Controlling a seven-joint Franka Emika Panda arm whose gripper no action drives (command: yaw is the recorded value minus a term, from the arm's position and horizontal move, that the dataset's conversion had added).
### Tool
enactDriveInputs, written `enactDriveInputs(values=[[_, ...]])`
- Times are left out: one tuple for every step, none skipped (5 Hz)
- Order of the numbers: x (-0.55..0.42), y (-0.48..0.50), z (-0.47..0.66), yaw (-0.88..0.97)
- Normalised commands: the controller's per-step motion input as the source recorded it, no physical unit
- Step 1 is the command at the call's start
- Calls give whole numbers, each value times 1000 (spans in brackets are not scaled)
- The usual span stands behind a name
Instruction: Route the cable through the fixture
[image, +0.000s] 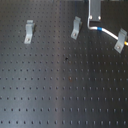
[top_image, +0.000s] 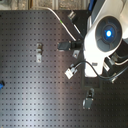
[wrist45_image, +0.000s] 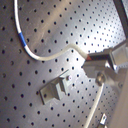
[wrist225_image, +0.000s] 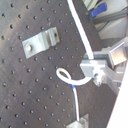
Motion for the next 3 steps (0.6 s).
enactDriveInputs(values=[[1, 24, 0, 0], [-167, 32, 487, 0], [-221, -84, 516, 74]])
